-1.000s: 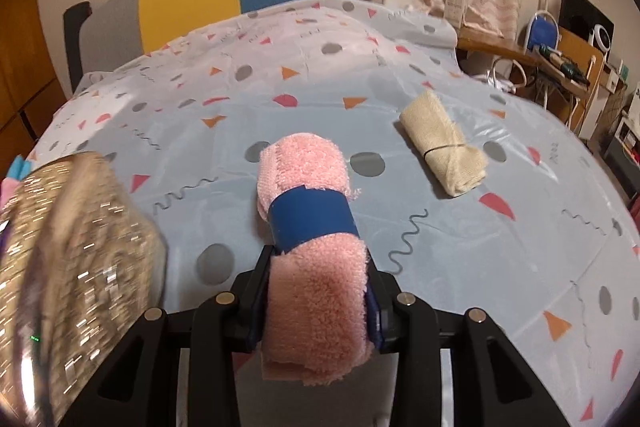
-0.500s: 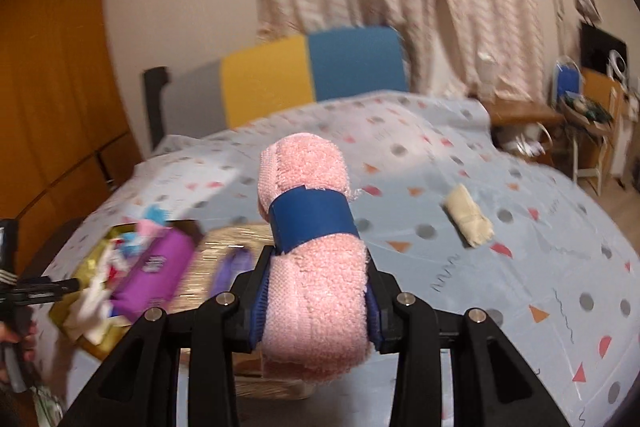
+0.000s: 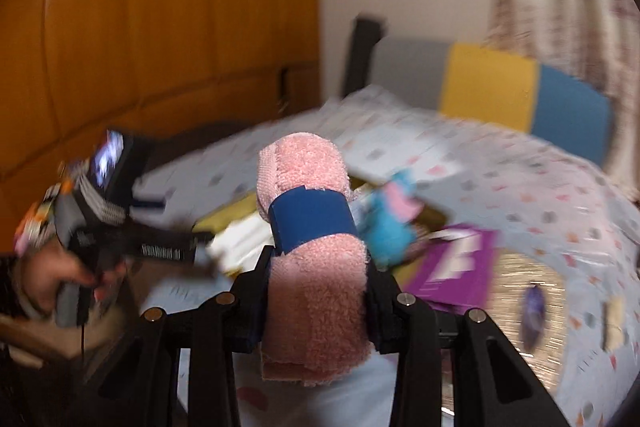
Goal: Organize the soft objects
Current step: 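Carry the pink towel roll into the tin and open the right gripper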
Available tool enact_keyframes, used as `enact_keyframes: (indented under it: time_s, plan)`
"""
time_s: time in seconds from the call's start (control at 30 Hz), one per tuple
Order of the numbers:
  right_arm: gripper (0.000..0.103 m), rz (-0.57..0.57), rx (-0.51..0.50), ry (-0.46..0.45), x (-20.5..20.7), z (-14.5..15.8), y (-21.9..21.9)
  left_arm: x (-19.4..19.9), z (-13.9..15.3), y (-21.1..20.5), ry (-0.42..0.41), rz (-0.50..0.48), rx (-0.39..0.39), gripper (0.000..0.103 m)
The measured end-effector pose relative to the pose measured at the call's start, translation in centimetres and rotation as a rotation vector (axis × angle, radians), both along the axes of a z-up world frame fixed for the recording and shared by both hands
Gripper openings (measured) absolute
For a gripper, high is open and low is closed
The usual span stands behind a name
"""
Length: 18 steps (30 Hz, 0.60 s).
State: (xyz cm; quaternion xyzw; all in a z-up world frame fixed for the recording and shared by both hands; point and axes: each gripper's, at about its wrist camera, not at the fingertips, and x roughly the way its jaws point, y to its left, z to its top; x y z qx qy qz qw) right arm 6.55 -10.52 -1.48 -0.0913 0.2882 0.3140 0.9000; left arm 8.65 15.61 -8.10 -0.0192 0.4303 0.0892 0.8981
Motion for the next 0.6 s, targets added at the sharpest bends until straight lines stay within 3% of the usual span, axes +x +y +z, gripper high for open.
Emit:
enact_keyframes:
  time_s: [0.17,0.37,0.6]
  plan:
    - [0.038,0.085,-0.106,0.165,3.9,-3.8,4.1,-0.9,-0.4,1.1,0.006,0.017,-0.023,0.102]
    - [0.038,0.112,-0.206,0.222,7.2,-5.8,5.1,-0.9,-0.6,1.4,0.008,0.018,-0.049,0.102]
    - [0.038,0.120,-0.216,0.269,8.3,-6.3,5.6,-0.8,-0.6,0.4,0.014,-0.009,-0.069,0.102]
